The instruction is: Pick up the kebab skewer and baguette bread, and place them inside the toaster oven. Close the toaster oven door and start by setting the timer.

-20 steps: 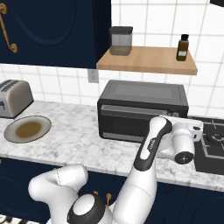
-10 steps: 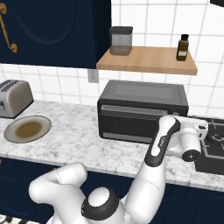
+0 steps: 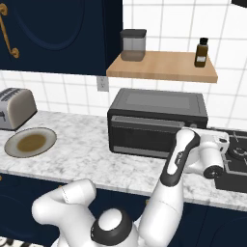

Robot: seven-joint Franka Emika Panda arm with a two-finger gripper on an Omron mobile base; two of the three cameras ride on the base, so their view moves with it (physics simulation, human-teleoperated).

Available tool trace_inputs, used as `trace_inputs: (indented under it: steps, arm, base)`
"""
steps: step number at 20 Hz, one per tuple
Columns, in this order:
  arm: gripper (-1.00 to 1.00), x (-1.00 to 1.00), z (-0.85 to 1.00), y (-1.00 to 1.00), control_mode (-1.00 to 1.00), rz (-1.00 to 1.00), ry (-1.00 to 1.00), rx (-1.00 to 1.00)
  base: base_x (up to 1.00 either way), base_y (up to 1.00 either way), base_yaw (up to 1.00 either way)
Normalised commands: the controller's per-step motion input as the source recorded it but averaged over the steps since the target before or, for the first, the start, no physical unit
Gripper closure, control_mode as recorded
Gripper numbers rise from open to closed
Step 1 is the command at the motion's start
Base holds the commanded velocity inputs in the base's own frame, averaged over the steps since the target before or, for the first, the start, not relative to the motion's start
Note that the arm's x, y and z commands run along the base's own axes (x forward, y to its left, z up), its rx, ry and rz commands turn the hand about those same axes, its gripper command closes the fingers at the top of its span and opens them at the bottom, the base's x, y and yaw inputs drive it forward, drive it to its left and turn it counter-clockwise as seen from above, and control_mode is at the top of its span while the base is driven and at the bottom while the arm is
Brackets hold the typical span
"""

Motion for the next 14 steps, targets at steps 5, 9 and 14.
trace_inputs:
  steps: [5, 9, 14]
  arm:
    - [-1.0, -0.08, -0.08, 0.02, -1.0, 0.0, 0.0, 0.0]
    - [-1.0, 0.03, -0.08, 0.09, -1.0, 0.0, 0.0, 0.0]
    - [-1.0, 0.2, 0.0, 0.07, -1.0, 0.0, 0.0, 0.0]
  base:
    - [0.0, 0.0, 0.0]
    - [0.0, 0.0, 0.0]
    - [0.0, 0.0, 0.0]
